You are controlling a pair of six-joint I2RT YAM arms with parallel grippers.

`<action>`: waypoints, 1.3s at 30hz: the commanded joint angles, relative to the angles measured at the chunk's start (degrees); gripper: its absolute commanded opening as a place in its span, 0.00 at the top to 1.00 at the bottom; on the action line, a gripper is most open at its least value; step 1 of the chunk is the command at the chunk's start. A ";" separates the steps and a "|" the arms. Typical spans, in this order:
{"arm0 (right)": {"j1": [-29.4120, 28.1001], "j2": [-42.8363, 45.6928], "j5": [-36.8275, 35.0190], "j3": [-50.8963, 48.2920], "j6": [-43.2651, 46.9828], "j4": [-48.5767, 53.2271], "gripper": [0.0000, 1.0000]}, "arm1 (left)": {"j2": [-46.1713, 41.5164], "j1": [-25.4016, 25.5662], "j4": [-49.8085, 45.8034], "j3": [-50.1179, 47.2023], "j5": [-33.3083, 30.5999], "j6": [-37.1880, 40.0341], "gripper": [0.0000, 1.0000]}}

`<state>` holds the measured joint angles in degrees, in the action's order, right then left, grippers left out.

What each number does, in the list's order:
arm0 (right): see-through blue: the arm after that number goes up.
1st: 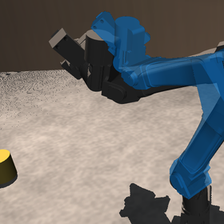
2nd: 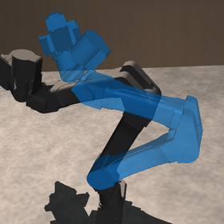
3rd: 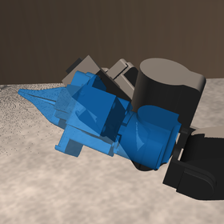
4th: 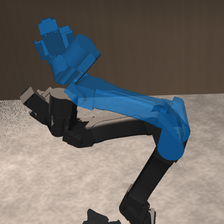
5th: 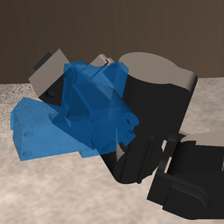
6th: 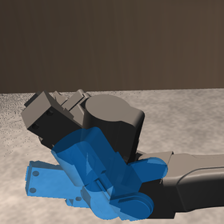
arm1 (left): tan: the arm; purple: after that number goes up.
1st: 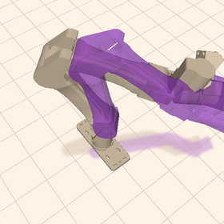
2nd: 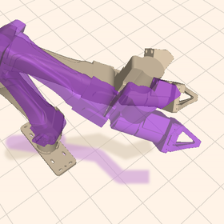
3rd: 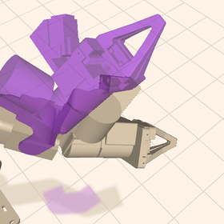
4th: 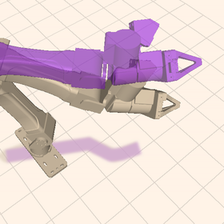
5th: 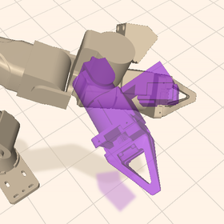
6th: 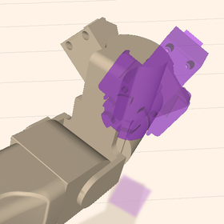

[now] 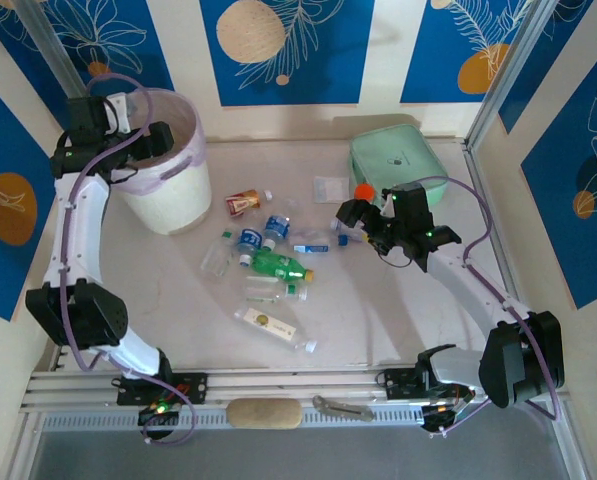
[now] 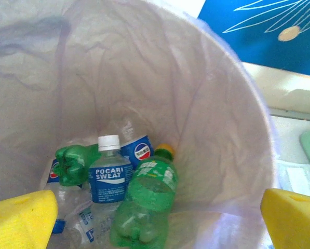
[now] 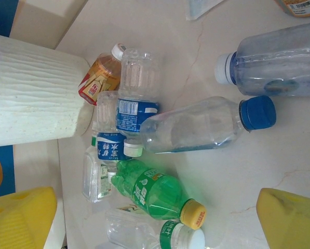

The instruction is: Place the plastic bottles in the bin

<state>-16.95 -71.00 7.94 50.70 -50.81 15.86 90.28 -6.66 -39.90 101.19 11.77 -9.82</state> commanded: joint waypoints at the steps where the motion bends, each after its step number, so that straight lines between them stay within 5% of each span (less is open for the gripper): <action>1: -0.67 -0.44 0.43 2.14 0.19 -0.04 0.01 | -4.21 1.48 0.80 -0.46 2.98 -1.10 0.00; 8: -1.76 -2.31 0.40 3.27 -0.07 -0.56 0.01 | -11.65 8.26 0.57 -8.83 4.20 -1.66 0.00; 20: -3.70 -8.05 2.07 6.38 -0.39 -1.53 0.01 | -25.10 18.58 9.04 -36.73 4.82 -9.71 0.00; 39: -4.93 -8.58 1.02 6.29 -1.17 -0.65 0.01 | -14.41 20.28 20.02 -54.86 -3.82 -12.26 0.08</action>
<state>-21.43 -79.88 8.99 55.90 -51.48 14.41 74.15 12.97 -22.96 47.16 9.39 -22.04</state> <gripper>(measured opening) 0.990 0.924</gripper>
